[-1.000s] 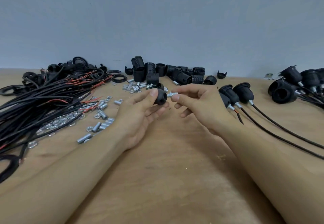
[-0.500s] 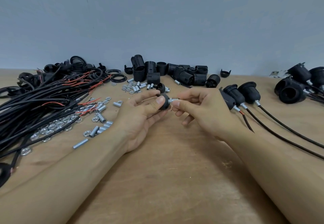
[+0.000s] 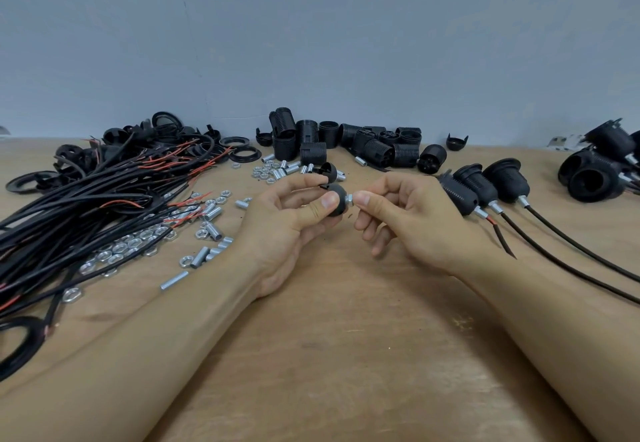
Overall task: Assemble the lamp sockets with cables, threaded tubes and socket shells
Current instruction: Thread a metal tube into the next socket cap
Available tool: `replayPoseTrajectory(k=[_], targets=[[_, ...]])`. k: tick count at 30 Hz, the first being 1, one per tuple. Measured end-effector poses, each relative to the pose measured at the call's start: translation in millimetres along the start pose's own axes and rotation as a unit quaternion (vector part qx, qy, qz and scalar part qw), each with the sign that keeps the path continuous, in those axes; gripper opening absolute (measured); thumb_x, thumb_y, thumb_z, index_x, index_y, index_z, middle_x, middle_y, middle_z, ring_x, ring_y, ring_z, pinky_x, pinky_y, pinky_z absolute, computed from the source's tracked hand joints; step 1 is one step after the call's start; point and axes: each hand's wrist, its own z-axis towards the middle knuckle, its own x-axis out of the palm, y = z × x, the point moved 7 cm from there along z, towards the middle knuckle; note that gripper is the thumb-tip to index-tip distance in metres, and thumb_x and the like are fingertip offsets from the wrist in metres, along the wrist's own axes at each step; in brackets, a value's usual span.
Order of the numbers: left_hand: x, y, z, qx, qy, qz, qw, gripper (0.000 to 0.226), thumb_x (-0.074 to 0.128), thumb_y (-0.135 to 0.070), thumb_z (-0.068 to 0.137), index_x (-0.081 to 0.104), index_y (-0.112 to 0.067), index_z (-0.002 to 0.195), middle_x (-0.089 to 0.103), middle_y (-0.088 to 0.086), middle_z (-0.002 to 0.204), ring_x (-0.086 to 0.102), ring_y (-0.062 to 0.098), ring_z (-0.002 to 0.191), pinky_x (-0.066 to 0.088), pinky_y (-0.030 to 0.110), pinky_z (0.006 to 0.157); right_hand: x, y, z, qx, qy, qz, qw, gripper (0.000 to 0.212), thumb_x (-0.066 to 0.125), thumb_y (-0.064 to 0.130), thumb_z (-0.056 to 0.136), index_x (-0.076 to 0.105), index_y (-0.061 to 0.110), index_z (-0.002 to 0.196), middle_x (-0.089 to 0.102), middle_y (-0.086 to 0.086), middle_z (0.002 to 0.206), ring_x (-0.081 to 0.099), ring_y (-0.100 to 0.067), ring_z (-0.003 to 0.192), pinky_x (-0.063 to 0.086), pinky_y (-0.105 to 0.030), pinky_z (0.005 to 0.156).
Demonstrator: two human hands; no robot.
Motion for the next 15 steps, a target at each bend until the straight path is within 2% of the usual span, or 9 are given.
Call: replayPoseTrajectory(k=[3, 6, 10, 12, 15], targets=[[1, -1, 0, 0.011, 0.008, 0.022, 1.0, 0.044, 0.074, -0.003, 0.063, 0.065, -0.006, 0.106, 0.074, 0.01, 0.096, 0.073, 0.02, 0.091, 0.059, 0.029, 0.08, 1, -3, -1, -0.018, -0.002, -0.047, 0.999, 0.009, 0.063, 0.016, 0.094, 0.063, 0.015, 0.085, 0.066, -0.002, 0.069, 0.064, -0.019, 0.057, 0.054, -0.03, 0.045], [3, -1, 0, 0.009, 0.013, 0.023, 1.0, 0.043, 0.073, -0.004, 0.064, 0.066, -0.006, 0.107, 0.075, 0.009, 0.096, 0.073, 0.021, 0.092, 0.059, 0.028, 0.079, 0, 4, -2, -0.073, -0.021, -0.117, 0.99, 0.016, 0.063, 0.01, 0.095, 0.061, 0.021, 0.083, 0.065, -0.001, 0.071, 0.064, -0.014, 0.056, 0.055, -0.029, 0.047], [4, 1, -1, -0.029, 0.0, 0.02, 0.999, 0.036, 0.076, -0.02, 0.067, 0.071, -0.003, 0.098, 0.075, 0.017, 0.092, 0.075, 0.029, 0.083, 0.058, 0.021, 0.065, 0, 15, -4, -0.118, -0.033, -0.149, 0.981, 0.024, 0.063, 0.007, 0.094, 0.061, 0.028, 0.083, 0.068, 0.003, 0.075, 0.067, -0.014, 0.06, 0.059, -0.028, 0.053], [4, 2, -1, -0.039, 0.006, 0.021, 0.999, 0.032, 0.076, -0.024, 0.065, 0.074, -0.005, 0.091, 0.075, 0.017, 0.09, 0.075, 0.028, 0.078, 0.058, 0.02, 0.061, -2, 17, -5, -0.125, -0.042, -0.148, 0.98, 0.019, 0.064, 0.01, 0.094, 0.062, 0.026, 0.084, 0.068, 0.002, 0.074, 0.068, -0.016, 0.06, 0.058, -0.027, 0.052], [5, 2, 0, -0.029, 0.024, 0.011, 0.999, 0.034, 0.076, -0.013, 0.066, 0.068, -0.006, 0.099, 0.075, 0.015, 0.092, 0.074, 0.033, 0.086, 0.06, 0.027, 0.069, -3, 15, -4, -0.091, -0.045, -0.167, 0.981, 0.022, 0.058, 0.027, 0.097, 0.06, 0.023, 0.076, 0.066, -0.001, 0.065, 0.064, -0.013, 0.049, 0.053, -0.025, 0.045]])
